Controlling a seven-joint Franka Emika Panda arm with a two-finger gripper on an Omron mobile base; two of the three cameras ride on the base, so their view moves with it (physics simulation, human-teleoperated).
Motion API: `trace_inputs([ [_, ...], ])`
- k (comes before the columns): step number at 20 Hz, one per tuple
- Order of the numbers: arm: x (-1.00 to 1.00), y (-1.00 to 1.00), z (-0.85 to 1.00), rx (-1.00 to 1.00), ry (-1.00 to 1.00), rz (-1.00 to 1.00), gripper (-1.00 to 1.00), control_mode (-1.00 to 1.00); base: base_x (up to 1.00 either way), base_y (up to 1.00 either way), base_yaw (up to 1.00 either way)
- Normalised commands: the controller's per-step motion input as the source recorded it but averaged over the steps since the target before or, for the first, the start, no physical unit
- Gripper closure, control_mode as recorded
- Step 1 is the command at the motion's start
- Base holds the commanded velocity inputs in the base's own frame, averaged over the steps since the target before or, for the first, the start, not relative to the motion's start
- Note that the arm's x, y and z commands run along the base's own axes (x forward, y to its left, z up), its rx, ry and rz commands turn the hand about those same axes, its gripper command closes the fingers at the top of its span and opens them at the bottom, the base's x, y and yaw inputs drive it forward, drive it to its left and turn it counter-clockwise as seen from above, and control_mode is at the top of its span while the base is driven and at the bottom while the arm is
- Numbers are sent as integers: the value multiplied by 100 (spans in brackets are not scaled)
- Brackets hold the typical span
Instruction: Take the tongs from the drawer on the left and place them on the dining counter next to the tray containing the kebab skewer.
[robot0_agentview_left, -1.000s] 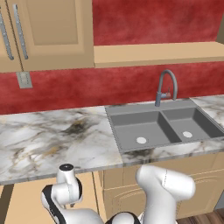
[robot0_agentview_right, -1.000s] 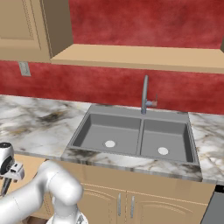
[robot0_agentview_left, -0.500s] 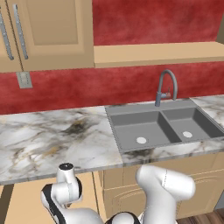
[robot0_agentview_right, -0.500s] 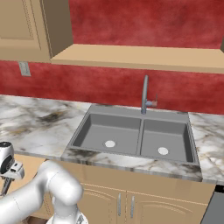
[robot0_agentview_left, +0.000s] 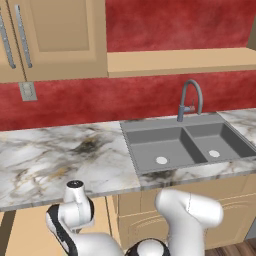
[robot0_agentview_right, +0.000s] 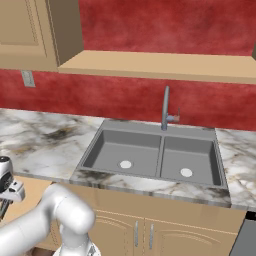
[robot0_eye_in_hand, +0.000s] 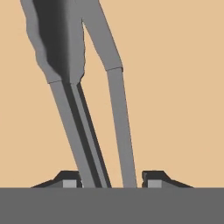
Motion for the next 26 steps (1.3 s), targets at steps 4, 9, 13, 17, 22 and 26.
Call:
trace_inputs([
  [4, -63, 0, 43, 0, 0, 0, 100, -100, 0, 0, 0],
  [9, -70, 0, 48, 0, 0, 0, 100, -100, 0, 0, 0],
  [13, -41, -3, 74, 0, 0, 0, 100, -100, 0, 0, 0],
  [17, -26, -10, 86, 0, 0, 0, 100, -100, 0, 0, 0],
  [22, -16, -11, 80, 0, 0, 0, 100, -100, 0, 0, 0],
  [26, 0, -39, 78, 0, 0, 0, 100, -100, 0, 0, 0],
])
